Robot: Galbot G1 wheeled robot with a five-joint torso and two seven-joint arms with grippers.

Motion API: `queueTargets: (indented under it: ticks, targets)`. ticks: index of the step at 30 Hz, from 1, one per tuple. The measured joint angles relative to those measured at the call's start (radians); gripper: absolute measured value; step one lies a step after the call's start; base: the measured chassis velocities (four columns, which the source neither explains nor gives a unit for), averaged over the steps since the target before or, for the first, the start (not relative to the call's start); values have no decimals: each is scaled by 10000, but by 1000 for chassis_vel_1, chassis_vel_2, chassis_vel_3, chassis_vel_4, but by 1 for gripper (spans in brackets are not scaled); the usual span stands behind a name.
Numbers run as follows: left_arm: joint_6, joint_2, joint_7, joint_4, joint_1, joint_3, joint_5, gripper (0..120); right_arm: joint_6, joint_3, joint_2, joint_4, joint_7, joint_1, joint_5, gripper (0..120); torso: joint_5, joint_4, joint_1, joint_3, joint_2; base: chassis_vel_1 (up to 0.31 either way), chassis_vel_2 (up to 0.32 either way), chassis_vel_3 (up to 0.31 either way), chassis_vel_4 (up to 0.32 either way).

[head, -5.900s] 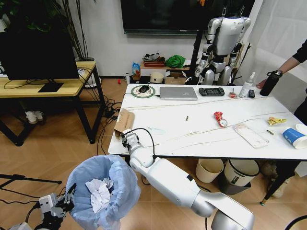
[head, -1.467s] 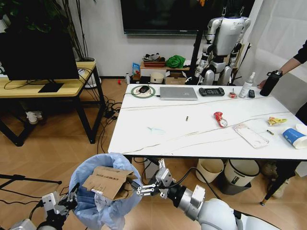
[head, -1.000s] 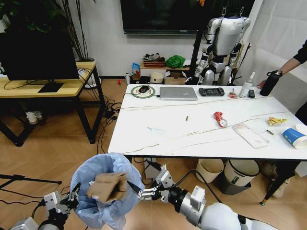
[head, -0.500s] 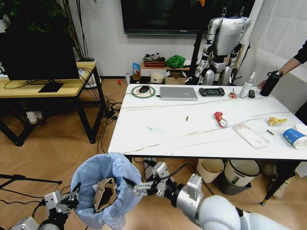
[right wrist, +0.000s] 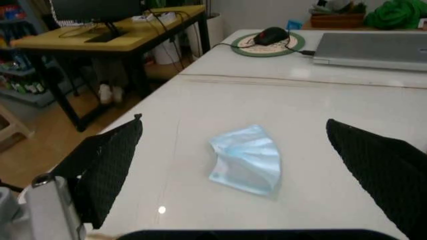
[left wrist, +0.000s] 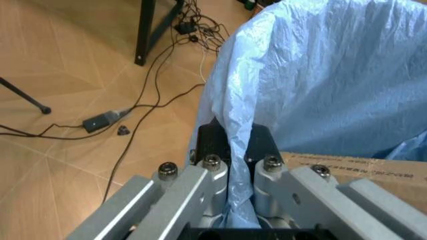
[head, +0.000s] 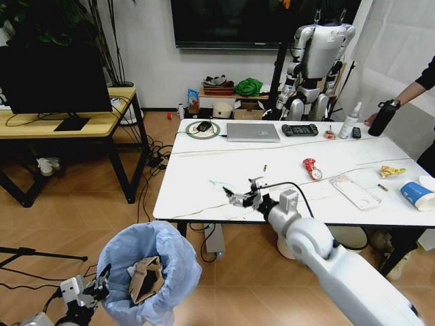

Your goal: Pick up the trash bin and place the trash from the table into it.

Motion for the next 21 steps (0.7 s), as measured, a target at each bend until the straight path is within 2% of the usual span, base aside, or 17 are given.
queueTargets:
  ticks: [2, 3, 8, 14, 21]
  targets:
    - [-20, -99, 13, -42, 33, -5, 108, 0, -172, -208, 722, -857, -133, 741, -200, 100, -1, 5, 1, 0, 0, 0, 0, 0, 0]
    - [-20, -99, 13, -42, 33, -5, 108, 0, -172, -208, 722, -857, -133, 741, -200, 100, -1, 5, 1, 0, 0, 0, 0, 0, 0]
    - [-67, -355, 75, -141, 95, 4, 323, 0, -349, -825, 1828, -2775, -527, 1677, -1065, 100, -1, 6, 1, 0, 0, 0, 0, 0, 0]
    - [-81, -491, 99, -238, 114, 3, 394, 0, -279, -1123, 2240, -4120, -825, 2037, -1795, 100, 0, 1, 0, 0, -1, 0, 0, 0, 0]
    - [-88, -544, 105, -293, 151, -12, 401, 0, -120, -1205, 2245, -4928, -1024, 2123, -2515, 98, 1, 0, 0, -1, -1, 0, 0, 0, 0]
